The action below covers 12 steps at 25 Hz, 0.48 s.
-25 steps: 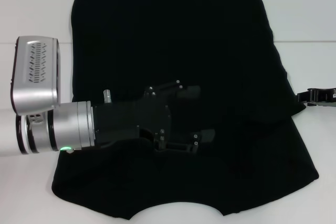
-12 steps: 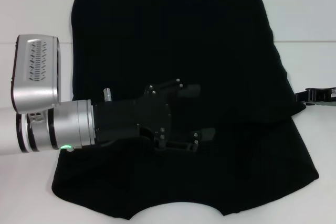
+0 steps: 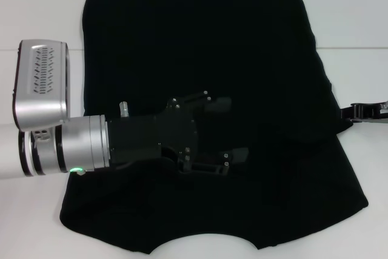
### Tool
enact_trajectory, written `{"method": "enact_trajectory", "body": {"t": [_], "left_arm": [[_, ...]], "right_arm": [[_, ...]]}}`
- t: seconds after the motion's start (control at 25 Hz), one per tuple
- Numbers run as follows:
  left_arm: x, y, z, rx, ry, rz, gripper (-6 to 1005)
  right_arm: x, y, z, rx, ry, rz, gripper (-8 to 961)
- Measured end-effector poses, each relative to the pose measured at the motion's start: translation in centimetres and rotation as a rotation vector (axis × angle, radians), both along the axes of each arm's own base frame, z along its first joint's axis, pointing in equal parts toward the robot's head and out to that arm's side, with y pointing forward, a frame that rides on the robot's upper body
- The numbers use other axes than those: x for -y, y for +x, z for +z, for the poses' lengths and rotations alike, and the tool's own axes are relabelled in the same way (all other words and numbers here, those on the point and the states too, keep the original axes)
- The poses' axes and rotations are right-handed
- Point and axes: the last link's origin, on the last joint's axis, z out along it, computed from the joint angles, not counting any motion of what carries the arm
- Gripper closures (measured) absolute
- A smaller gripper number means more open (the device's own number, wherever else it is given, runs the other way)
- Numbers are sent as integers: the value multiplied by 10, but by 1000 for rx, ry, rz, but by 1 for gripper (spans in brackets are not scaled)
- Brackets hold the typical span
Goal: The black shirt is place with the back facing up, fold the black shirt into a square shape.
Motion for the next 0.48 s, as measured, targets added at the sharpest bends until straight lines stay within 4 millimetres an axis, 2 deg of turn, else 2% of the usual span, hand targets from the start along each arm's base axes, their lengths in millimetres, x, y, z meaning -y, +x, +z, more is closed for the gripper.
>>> {"method": "enact_trajectory", "body": {"t": [0.48], "left_arm": [[0,0,0,0,0,-1,63]], "right_arm": [[0,-1,-2,10,-7,7,556]]}}
